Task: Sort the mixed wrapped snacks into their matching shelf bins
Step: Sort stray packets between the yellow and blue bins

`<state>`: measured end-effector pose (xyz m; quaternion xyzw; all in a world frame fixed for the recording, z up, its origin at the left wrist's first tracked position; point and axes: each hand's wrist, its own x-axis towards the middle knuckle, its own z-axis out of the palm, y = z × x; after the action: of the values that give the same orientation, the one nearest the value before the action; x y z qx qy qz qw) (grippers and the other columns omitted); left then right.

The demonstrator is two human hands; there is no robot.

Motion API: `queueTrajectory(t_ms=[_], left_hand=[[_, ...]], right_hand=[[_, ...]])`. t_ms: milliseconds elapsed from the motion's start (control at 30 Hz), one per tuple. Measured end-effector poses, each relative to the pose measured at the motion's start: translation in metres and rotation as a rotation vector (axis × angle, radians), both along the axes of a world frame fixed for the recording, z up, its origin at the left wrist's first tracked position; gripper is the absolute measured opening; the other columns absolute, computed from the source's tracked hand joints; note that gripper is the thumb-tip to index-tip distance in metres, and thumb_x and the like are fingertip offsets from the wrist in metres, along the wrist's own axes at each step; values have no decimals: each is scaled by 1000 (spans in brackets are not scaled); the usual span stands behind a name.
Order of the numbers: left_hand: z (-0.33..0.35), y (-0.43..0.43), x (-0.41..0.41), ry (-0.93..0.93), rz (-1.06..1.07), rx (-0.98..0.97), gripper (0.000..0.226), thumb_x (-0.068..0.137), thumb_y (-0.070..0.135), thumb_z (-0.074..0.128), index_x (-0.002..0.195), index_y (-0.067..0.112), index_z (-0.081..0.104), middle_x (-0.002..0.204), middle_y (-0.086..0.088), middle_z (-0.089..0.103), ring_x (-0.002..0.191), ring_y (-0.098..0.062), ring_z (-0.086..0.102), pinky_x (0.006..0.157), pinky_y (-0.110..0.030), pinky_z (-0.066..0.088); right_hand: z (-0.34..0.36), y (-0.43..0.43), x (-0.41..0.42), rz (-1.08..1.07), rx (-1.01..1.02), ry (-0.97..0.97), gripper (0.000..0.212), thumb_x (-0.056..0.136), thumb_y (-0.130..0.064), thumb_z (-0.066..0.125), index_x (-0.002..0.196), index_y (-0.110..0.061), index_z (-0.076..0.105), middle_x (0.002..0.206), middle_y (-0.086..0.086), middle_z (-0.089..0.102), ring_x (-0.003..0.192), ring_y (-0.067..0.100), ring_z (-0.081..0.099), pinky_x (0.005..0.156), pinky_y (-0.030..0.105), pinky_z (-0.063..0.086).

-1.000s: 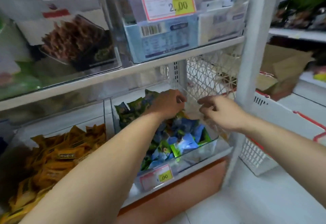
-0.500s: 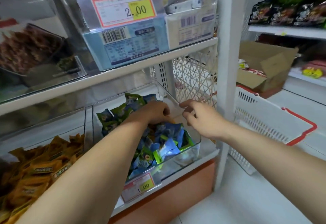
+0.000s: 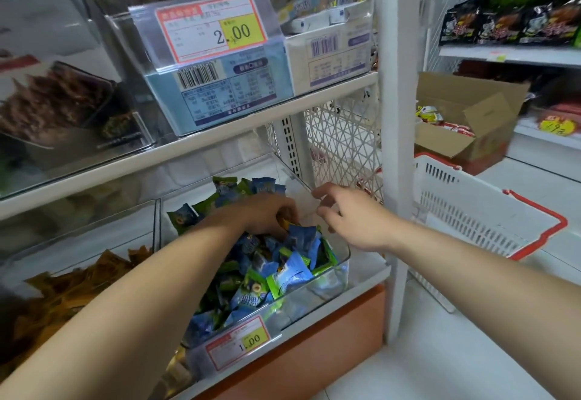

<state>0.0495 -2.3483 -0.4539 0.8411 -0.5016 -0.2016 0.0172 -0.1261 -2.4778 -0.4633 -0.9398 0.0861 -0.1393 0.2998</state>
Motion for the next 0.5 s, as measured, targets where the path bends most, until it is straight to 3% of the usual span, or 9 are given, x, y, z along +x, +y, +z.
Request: queueTrajectory(t_ms=[200, 300, 400, 500], left_hand=[[19, 22, 5, -41, 138, -332, 27, 83, 42, 76, 108, 39, 68, 107, 7, 64, 97, -15, 60, 82, -34, 49], [39, 40, -2, -7, 201, -484, 26, 80, 38, 79, 102, 42, 67, 99, 8, 67, 89, -13, 62, 74, -28, 47], [53, 57, -20, 133, 216, -584, 28, 82, 32, 79, 107, 39, 67, 91, 11, 72, 85, -6, 68, 73, -21, 50], [57, 69, -39, 249, 232, -719, 34, 84, 26, 78, 114, 35, 64, 92, 17, 72, 81, -1, 69, 68, -9, 46]], right_hand=[[3, -1, -3, 2, -24, 35, 41, 101, -28, 47, 140, -16, 47, 128, 8, 62, 108, 23, 61, 78, 17, 35], [10, 1, -3, -40, -85, 30, 46, 98, -34, 51, 141, -20, 46, 131, 7, 56, 110, 24, 58, 88, 25, 42], [22, 12, -2, -114, -70, -121, 52, 95, -40, 52, 144, -24, 44, 135, 3, 52, 116, 21, 55, 98, 37, 45], [34, 28, 2, -57, 82, -230, 47, 97, -43, 48, 141, -27, 48, 119, -6, 61, 105, 12, 58, 86, 27, 43]])
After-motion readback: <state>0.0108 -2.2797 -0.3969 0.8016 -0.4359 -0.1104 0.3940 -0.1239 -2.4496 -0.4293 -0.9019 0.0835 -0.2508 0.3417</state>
